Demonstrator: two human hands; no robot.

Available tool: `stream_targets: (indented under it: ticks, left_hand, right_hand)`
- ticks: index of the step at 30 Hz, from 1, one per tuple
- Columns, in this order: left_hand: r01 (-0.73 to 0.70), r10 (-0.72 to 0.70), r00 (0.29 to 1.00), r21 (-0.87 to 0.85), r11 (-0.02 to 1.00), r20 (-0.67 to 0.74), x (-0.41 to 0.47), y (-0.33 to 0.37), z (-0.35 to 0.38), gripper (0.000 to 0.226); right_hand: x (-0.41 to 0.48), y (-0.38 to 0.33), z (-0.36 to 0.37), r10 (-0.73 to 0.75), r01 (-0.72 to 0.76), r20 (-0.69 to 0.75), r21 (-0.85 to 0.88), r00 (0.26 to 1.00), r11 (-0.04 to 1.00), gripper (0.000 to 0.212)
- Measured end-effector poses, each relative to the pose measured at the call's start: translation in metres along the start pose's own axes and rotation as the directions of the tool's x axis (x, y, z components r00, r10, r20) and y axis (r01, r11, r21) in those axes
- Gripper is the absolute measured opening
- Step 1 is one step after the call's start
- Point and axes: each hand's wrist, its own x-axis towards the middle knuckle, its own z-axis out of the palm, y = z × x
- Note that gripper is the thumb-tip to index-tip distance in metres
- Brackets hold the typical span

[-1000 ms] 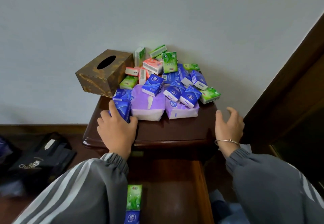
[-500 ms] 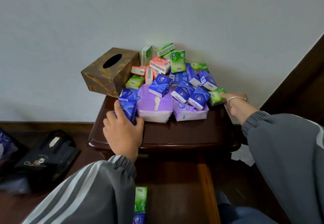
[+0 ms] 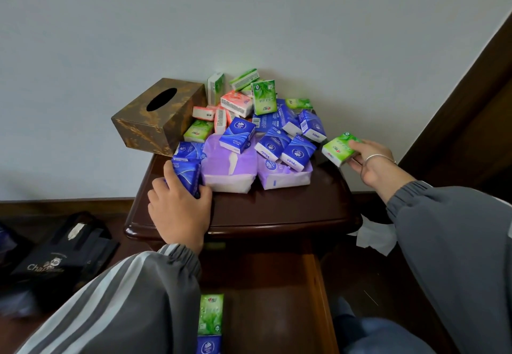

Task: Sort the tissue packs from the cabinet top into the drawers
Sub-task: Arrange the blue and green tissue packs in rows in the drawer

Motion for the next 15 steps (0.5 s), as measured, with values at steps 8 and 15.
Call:
stream_targets:
  ticks: [8,15]
  left_hand:
    - [0.002,-0.002,1.000,-0.005,1.000,0.004,0.000,-0.001,0.000,0.080]
    - [0.000,0.000,1.000,0.007,1.000,-0.008,0.000,-0.002,0.002,0.081]
  right_hand:
    - [-0.015,-0.036,0.041,-0.221,0.193,0.216,0.143,0.951,0.971,0.018]
    - [-0.029,-0.056,0.154,-0.228,0.443,0.513,-0.348,0.828,0.826,0.036]
